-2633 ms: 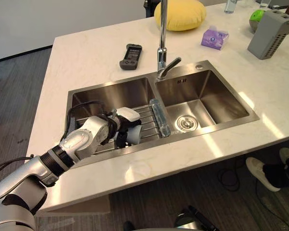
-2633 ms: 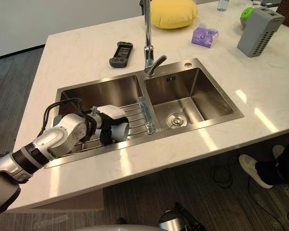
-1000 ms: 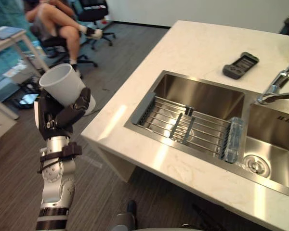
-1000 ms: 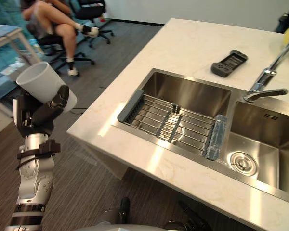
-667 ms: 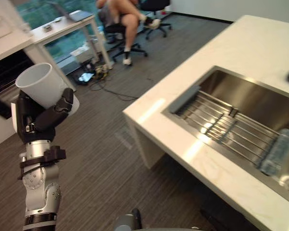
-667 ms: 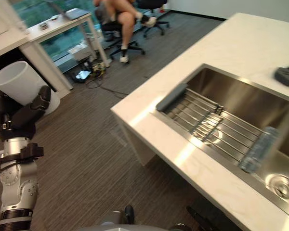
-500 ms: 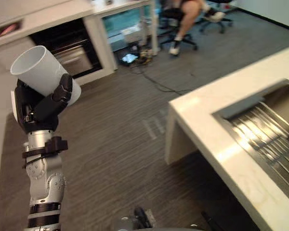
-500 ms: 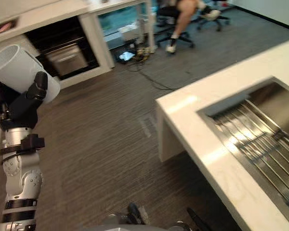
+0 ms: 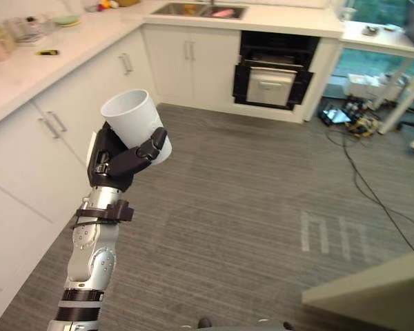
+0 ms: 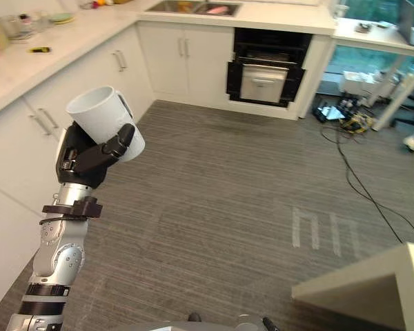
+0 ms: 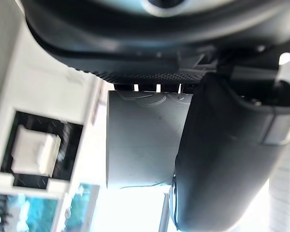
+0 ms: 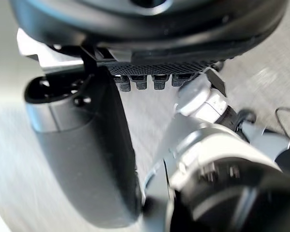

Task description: Walk over to the sink, pick up the cup, carry it to the dishwasher, place the cup inside the dishwasher, then close the dishwasher door

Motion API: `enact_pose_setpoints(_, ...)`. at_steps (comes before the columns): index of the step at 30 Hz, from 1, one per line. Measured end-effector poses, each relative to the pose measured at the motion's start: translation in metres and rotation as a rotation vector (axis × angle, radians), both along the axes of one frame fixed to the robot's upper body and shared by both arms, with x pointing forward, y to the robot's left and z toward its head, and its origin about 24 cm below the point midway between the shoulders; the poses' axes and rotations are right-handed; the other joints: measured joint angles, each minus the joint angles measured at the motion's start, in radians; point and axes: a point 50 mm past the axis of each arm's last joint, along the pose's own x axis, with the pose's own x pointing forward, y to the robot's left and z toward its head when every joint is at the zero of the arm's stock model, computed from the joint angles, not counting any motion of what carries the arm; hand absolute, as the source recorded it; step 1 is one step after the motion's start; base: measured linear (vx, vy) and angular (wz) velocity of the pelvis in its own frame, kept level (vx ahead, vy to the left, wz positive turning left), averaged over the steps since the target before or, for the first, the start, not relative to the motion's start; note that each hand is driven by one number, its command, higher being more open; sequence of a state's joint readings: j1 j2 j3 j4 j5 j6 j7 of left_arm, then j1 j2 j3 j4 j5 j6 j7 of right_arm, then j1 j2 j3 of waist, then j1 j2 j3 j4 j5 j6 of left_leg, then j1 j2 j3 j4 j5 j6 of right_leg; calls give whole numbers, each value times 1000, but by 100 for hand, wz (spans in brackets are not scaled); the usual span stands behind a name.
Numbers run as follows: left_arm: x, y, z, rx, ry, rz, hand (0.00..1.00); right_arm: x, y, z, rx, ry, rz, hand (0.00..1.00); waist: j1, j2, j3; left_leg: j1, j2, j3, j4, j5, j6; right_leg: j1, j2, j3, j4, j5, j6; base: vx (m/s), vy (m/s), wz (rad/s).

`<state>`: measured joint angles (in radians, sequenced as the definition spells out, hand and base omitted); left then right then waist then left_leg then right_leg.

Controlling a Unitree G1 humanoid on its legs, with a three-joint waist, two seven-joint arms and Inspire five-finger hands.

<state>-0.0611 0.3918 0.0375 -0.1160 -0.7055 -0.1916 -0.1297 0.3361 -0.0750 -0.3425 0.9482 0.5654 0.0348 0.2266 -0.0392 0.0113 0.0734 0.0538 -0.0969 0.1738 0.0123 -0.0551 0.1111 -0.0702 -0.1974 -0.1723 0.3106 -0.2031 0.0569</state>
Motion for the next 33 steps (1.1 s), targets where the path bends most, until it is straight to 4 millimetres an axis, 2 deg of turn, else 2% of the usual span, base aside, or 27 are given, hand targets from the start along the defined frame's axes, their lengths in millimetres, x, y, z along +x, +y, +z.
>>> enact_pose_setpoints(1, -1, 0, -2, -2, 8, 2, 0, 8, 2, 0, 12, -18, 16, 100, -2, -5, 2, 9, -2, -3, -4, 0, -3, -4, 2, 5, -16, 40, 18, 206, -96, 14)
enact_pose_setpoints(2, -3, -2, -8, -11, 36, -1, 0, 17, 3, 0, 24, -34, 42, 100, -4, 0, -5, 16, 4, -11, -13, 0, -19, 8, 11, 5, -34, 49, 37, 135, -96, 9)
enact_pose_setpoints(3, -4, -6, -12, 1, 51, -10, 0, 31, 6, 0, 25, -50, 77, 100, -2, 1, -7, 17, 20, 6, -24, 0, -36, 21, 28, 1, -73, 61, 38, 134, -121, 4)
enact_pose_setpoints(4, -4, -9, -14, 11, 58, -20, 0, 38, 5, 0, 23, -59, 94, 100, -2, 1, -7, 18, 31, 13, -32, 1, -43, 27, 41, -1, -89, 71, 29, 83, -98, -15)
enact_pose_setpoints(5, -4, -13, -16, 19, 73, -37, 0, 50, 5, 2, 25, -85, 123, 100, -3, -1, -6, 18, 49, 26, -43, 1, -65, 32, 61, 1, -118, 86, 17, 110, -152, -25)
enact_pose_setpoints(7, -3, -17, -20, 23, 93, -62, 0, 62, 4, 4, 28, -119, 132, 100, -12, -2, -7, 27, 67, 46, -50, 0, -79, 52, 85, 8, -155, 99, 7, 82, -112, -22)
enact_pose_setpoints(8, -2, -26, -47, 64, 168, -102, 0, 55, 12, -2, 81, -108, 124, 100, -31, -3, 3, 44, 97, 105, -99, 57, -97, 121, 140, 12, -350, 240, -15, 21, -20, -5)
enact_pose_setpoints(14, -1, -28, -48, 49, 173, -96, 0, 54, 12, -2, 82, -107, 122, 100, -34, -4, 4, 47, 97, 111, -99, 56, -98, 113, 138, 12, -331, 231, -14, 0, 0, 0)
enact_pose_setpoints(17, 1, -43, -51, -28, 192, -67, 0, 52, 14, -3, 91, -100, 116, 100, -43, -23, 19, 64, 85, 107, -99, 46, -106, 55, 111, 9, -167, 146, -12, -9, 13, 5)
enact_pose_setpoints(18, 3, -53, -51, -61, 203, -62, 0, 50, 16, -3, 98, -98, 113, 100, -49, -39, 32, 80, 71, 102, -103, 39, -98, 37, 90, 10, -90, 107, -7, -22, 40, 9)
enact_pose_setpoints(20, 7, -70, -54, -89, 240, -78, 0, 45, 15, -3, 88, -99, 104, 100, -62, -51, 55, 104, 43, 80, -104, 21, -70, 30, 53, 12, -1, 70, 12, -35, 68, 16)
enact_pose_setpoints(21, 9, -77, -54, -91, 250, -92, 0, 43, 13, -3, 81, -103, 97, 100, -66, -49, 61, 109, 38, 75, -104, 18, -63, 19, 42, 9, 36, 67, 15, -37, 95, 21)
enact_pose_setpoints(22, 15, -89, -54, -96, 263, -115, 0, 42, 11, -2, 66, -119, 92, 100, -78, -39, 82, 114, 35, 62, -95, 21, -29, -62, 31, -1, 188, 48, 14, -32, 81, 29)
enact_pose_setpoints(23, 22, -95, -55, -91, 281, -122, 0, 41, 13, -2, 70, -124, 91, 100, -89, -33, 90, 111, 40, 44, -76, 17, -10, -93, 43, 8, 201, 21, 6, -1, 92, 43)
enact_pose_setpoints(24, 28, -98, -56, -86, 302, -117, 0, 40, 17, -3, 80, -128, 84, 100, -100, -31, 100, 114, 49, 27, -69, 15, -7, -103, 63, 8, 149, 25, 5, 35, 71, 48)
enact_pose_setpoints(25, 33, -99, -59, -83, 329, -107, 0, 40, 20, -3, 93, -145, 57, 100, -114, -34, 99, 115, 53, 14, -66, 14, -6, -119, 83, 3, 77, 46, 2, 96, 54, 47)
enact_pose_setpoints(27, 38, -98, -64, -96, 375, -109, 0, 37, 26, -3, 117, -166, 42, 100, -117, -54, 109, 131, 46, -11, -53, -5, -9, -122, 105, -23, -137, 159, 4, 161, -16, 38)
enact_pose_setpoints(29, 37, -97, -66, -96, 387, -130, 0, 30, 30, -4, 132, -156, 33, 100, -109, -77, 113, 144, 31, -38, -28, -37, -18, -116, 101, -26, -199, 203, -6, 213, -99, 44)
enact_pose_setpoints(30, 35, -96, -67, -89, 385, -159, 0, 28, 29, -4, 130, -151, 28, 100, -109, -83, 114, 158, 26, -59, -17, -60, -22, -104, 101, -11, -207, 236, -28, 241, -138, 50)
enact_pose_setpoints(32, 33, -105, -66, -66, 370, -221, 0, 26, 25, -4, 120, -148, 11, 100, -109, -72, 109, 160, 34, -97, 4, -92, -30, -110, 108, 9, -152, 276, -52, 313, -173, 62)
enact_pose_setpoints(33, 31, -112, -66, -54, 364, -265, 0, 24, 23, -4, 113, -146, -4, 100, -110, -63, 104, 167, 44, -118, 13, -113, -38, -122, 112, 10, -92, 275, -60, 360, -193, 63)
